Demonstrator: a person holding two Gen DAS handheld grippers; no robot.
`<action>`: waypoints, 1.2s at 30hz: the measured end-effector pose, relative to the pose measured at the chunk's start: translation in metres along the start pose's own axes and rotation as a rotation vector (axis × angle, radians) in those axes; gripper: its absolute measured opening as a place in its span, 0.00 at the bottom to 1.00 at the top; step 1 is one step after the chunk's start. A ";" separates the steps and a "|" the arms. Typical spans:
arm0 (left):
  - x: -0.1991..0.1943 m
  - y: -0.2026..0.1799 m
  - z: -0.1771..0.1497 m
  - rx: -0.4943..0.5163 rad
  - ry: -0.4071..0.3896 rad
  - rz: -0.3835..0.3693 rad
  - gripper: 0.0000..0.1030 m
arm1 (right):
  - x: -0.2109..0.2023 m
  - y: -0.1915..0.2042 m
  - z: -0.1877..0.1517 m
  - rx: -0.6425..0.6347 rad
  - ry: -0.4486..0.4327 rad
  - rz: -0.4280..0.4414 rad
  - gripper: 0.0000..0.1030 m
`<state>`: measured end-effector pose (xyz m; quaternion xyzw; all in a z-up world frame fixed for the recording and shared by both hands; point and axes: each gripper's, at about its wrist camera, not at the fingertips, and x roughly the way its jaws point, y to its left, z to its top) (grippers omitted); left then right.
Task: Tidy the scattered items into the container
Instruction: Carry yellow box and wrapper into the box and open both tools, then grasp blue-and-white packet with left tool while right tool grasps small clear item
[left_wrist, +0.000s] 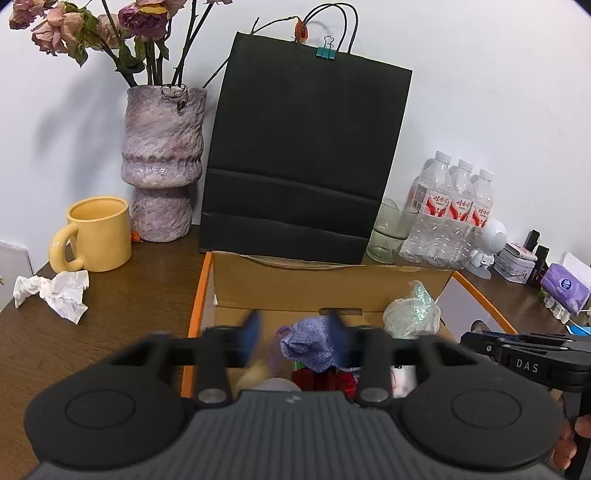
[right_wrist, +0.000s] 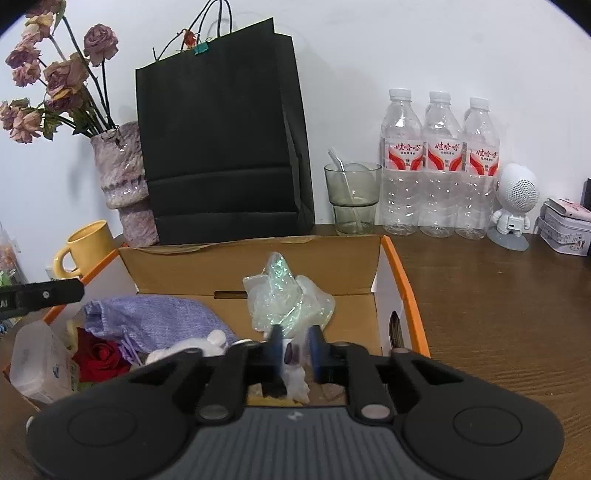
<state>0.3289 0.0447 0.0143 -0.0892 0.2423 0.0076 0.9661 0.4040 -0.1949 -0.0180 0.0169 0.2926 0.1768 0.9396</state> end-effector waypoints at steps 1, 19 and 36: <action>-0.001 -0.001 0.000 0.007 -0.004 0.002 0.62 | -0.001 -0.001 0.001 0.008 0.001 0.002 0.42; -0.015 -0.022 -0.001 0.054 -0.043 0.009 1.00 | -0.019 0.013 0.007 -0.029 0.006 0.028 1.00; -0.092 -0.019 -0.001 0.011 -0.149 -0.012 1.00 | -0.096 0.007 -0.005 -0.056 -0.051 0.055 1.00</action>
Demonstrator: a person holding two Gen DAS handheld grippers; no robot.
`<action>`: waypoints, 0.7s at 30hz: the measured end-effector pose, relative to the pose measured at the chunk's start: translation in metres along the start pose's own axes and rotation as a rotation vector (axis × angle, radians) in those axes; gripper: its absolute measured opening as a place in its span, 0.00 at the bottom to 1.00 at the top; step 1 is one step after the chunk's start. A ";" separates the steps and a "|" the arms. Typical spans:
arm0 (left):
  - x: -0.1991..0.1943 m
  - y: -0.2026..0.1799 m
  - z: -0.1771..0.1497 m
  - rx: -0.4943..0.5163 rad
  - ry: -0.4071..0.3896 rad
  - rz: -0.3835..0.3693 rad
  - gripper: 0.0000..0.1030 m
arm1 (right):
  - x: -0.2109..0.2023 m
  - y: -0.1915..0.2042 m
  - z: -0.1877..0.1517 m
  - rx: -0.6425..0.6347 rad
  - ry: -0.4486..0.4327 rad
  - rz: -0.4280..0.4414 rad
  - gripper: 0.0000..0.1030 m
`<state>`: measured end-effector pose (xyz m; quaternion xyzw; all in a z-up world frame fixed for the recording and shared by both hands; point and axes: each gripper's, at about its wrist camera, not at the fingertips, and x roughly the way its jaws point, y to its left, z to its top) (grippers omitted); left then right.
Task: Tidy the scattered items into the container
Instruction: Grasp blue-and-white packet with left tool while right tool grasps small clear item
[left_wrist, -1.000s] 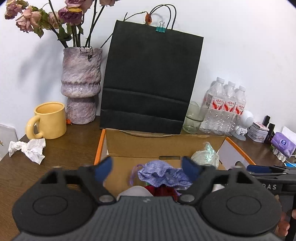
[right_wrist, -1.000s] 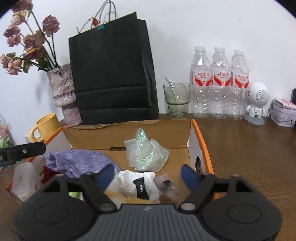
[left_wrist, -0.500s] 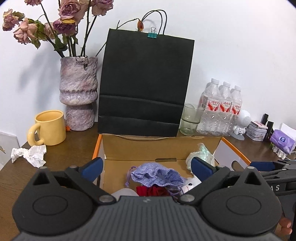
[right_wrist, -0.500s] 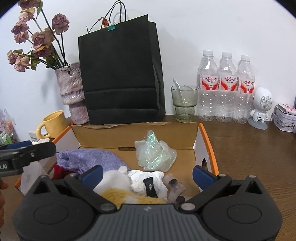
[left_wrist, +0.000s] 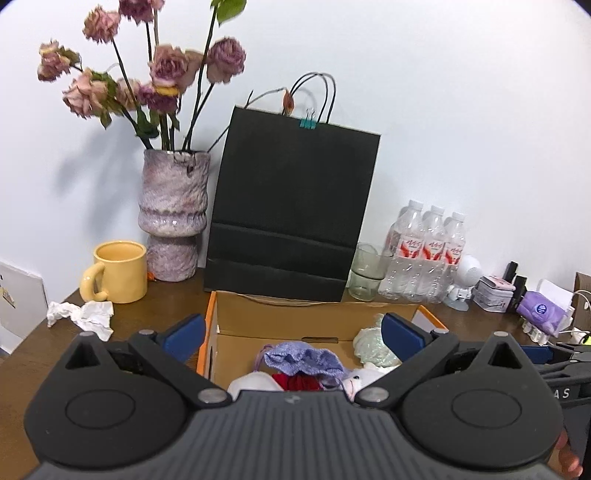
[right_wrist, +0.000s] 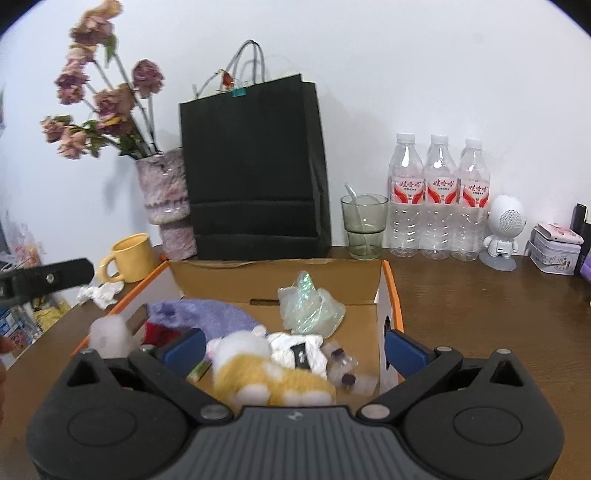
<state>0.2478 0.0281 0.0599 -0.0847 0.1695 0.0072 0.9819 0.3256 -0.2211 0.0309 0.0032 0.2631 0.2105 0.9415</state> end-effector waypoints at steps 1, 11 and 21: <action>-0.007 0.000 -0.002 0.004 -0.003 -0.002 1.00 | -0.006 0.001 -0.003 -0.010 -0.001 -0.005 1.00; -0.059 0.010 -0.041 -0.002 0.049 0.024 1.00 | -0.054 0.001 -0.054 -0.037 0.034 -0.051 1.00; -0.070 -0.003 -0.094 -0.011 0.197 0.035 1.00 | -0.055 -0.011 -0.109 -0.051 0.141 -0.107 1.00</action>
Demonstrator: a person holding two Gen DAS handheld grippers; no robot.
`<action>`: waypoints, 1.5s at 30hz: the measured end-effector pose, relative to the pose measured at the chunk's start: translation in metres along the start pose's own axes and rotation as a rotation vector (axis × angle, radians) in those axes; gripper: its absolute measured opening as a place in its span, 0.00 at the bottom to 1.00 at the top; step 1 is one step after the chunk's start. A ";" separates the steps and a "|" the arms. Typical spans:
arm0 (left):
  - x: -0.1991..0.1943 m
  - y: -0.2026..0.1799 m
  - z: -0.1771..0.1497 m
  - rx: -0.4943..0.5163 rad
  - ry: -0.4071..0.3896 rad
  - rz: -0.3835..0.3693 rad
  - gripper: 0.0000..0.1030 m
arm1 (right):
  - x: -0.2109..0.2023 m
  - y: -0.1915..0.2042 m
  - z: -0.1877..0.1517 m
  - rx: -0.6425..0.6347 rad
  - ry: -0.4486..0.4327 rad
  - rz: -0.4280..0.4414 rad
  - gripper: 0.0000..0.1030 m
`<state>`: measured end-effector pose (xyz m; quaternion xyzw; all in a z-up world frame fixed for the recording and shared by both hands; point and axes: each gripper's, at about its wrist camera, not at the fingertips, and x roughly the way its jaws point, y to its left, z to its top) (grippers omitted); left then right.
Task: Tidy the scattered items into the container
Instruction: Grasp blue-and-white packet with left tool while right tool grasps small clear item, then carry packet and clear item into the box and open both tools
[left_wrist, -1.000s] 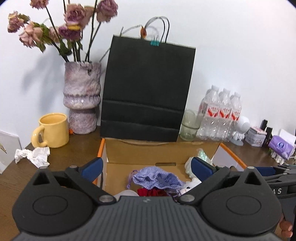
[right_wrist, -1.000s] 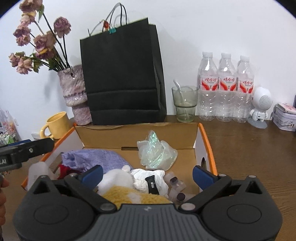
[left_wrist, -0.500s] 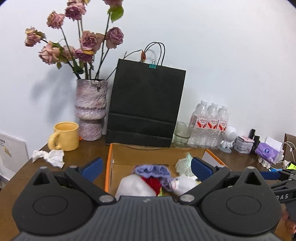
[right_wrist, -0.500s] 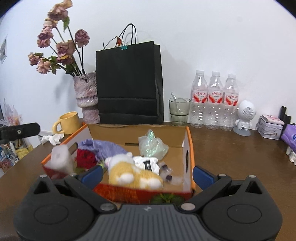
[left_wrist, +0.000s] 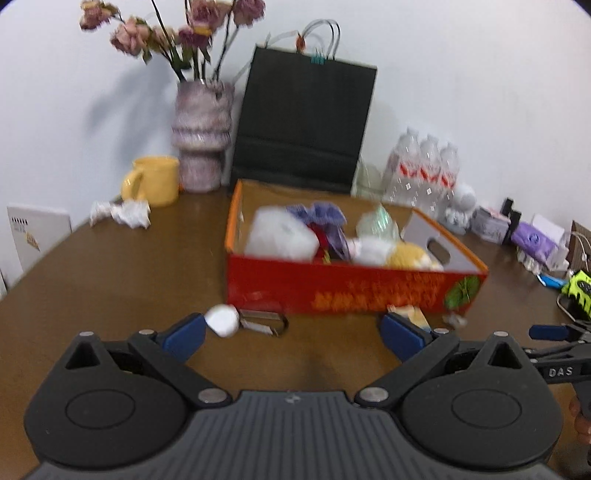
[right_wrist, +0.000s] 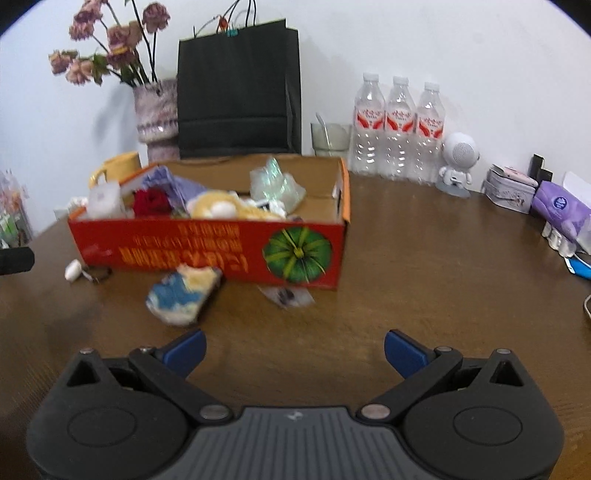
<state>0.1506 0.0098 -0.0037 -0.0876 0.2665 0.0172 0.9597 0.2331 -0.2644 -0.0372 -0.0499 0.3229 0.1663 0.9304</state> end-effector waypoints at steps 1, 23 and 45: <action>0.002 -0.005 -0.003 0.005 0.012 -0.003 1.00 | 0.001 -0.001 -0.002 -0.007 0.003 -0.001 1.00; 0.100 -0.113 0.002 0.123 0.134 0.008 0.99 | 0.063 -0.017 0.020 -0.169 0.014 0.127 0.81; 0.110 -0.094 -0.002 0.045 0.139 -0.064 0.26 | 0.060 -0.007 0.024 -0.184 -0.026 0.262 0.07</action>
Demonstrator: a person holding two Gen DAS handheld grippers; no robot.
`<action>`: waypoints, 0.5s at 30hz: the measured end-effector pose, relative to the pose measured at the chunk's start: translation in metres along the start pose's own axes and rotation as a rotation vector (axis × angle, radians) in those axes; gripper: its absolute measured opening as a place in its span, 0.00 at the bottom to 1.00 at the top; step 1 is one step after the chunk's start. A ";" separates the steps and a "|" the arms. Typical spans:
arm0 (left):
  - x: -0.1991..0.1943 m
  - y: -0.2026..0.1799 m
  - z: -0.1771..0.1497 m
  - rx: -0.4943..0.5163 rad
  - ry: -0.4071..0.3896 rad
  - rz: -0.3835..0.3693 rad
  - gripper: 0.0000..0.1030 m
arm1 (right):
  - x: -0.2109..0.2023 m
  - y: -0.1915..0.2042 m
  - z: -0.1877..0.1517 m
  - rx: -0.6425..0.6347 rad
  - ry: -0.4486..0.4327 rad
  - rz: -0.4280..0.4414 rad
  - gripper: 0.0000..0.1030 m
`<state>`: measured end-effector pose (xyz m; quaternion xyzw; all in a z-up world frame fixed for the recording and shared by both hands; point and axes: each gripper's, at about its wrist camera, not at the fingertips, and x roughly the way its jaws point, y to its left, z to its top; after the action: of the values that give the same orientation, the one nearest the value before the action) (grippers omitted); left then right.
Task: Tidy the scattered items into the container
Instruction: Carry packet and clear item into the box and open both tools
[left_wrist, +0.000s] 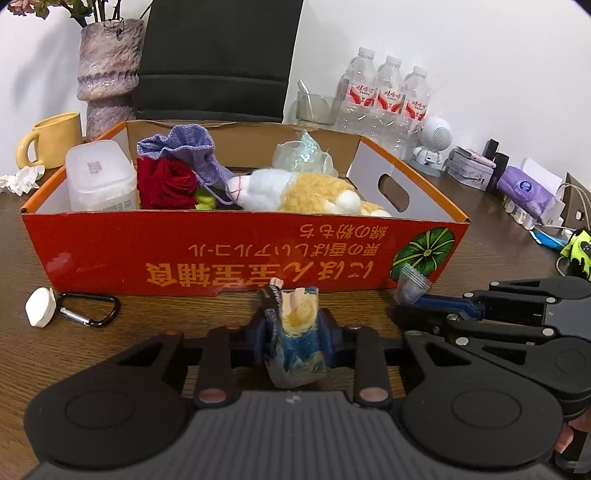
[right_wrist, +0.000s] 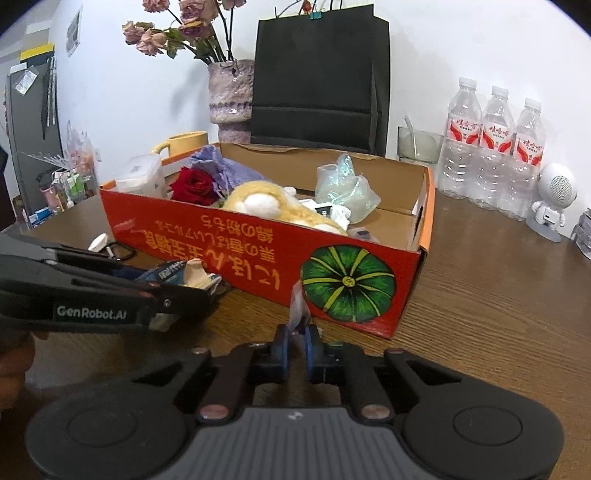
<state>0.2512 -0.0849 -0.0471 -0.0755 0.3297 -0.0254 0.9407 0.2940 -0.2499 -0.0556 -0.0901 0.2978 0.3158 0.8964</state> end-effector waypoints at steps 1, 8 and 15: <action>-0.001 0.001 0.000 -0.001 -0.002 -0.002 0.25 | -0.002 0.001 0.000 0.005 -0.004 0.000 0.07; -0.022 0.007 -0.004 -0.007 -0.036 -0.042 0.23 | -0.017 0.007 -0.004 0.055 -0.039 -0.019 0.06; -0.065 0.019 -0.001 -0.035 -0.120 -0.116 0.23 | -0.047 0.028 0.002 0.078 -0.133 -0.015 0.06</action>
<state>0.1996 -0.0594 -0.0104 -0.1126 0.2684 -0.0695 0.9542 0.2484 -0.2518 -0.0256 -0.0362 0.2490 0.3028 0.9192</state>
